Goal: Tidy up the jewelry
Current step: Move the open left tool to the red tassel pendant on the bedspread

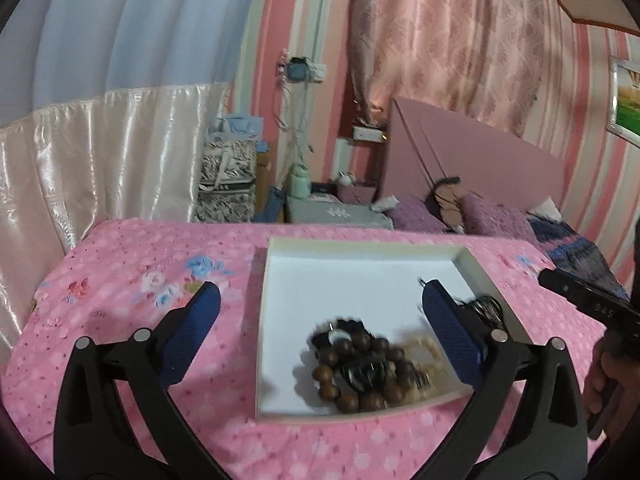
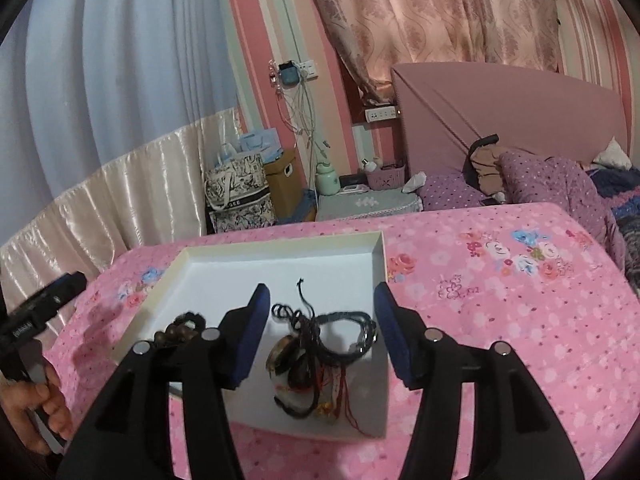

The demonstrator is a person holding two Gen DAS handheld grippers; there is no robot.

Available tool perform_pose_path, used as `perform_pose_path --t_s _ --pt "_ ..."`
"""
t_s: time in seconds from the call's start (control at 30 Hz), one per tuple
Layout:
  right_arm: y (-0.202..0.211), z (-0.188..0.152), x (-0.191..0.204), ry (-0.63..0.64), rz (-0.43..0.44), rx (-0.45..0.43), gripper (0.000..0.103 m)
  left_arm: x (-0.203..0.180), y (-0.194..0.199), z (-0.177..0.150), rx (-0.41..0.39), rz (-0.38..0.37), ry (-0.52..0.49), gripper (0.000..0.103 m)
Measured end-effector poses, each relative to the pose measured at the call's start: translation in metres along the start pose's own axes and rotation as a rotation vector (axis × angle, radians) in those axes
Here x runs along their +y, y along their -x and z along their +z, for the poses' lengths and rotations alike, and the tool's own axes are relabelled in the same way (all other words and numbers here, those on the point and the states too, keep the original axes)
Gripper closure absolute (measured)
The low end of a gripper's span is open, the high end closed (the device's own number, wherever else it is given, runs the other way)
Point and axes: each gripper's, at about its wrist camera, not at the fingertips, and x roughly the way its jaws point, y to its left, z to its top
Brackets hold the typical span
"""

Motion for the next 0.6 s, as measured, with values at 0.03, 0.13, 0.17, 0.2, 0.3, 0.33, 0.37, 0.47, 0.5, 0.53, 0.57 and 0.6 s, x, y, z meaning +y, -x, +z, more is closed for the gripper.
perform_pose_path --t_s 0.03,0.13,0.17,0.2,0.3,0.33,0.37,0.47,0.5,0.53,0.57,0.6 --pt "0.005 -0.005 0.002 0.015 0.001 0.011 0.045 0.000 0.005 -0.007 0.024 -0.004 -0.009 0.003" --pt "0.023 -0.024 0.005 0.063 -0.026 0.037 0.045 -0.005 0.019 -0.041 0.088 0.025 -0.048 0.003" --pt "0.031 -0.034 0.004 0.072 -0.033 0.047 0.045 -0.005 0.022 -0.052 0.108 0.019 -0.043 0.003" --pt "0.037 -0.040 0.002 0.072 -0.042 0.050 0.045 -0.008 0.026 -0.069 0.148 -0.003 -0.046 0.003" --pt "0.058 -0.065 -0.012 0.050 -0.057 0.072 0.045 -0.019 0.038 -0.104 0.209 -0.005 -0.050 0.003" --pt "0.065 -0.076 -0.016 0.046 -0.067 0.082 0.045 -0.024 0.041 -0.112 0.222 -0.008 -0.055 0.003" --pt "0.070 -0.084 -0.019 0.045 -0.071 0.092 0.045 -0.029 0.042 -0.118 0.231 -0.003 -0.065 0.003" --pt "0.084 -0.109 -0.023 0.040 -0.076 0.120 0.045 -0.042 0.041 -0.124 0.250 0.001 -0.082 0.003" --pt "0.088 -0.118 -0.024 0.037 -0.074 0.137 0.045 -0.045 0.039 -0.125 0.255 0.017 -0.088 0.003" --pt "0.090 -0.123 -0.024 0.035 -0.074 0.144 0.045 -0.047 0.036 -0.126 0.267 0.027 -0.089 0.005" --pt "0.092 -0.129 -0.024 0.037 -0.067 0.153 0.045 -0.047 0.033 -0.127 0.276 0.027 -0.082 0.005" --pt "0.092 -0.135 -0.021 0.054 -0.060 0.172 0.045 -0.049 0.030 -0.130 0.289 0.016 -0.066 0.010"
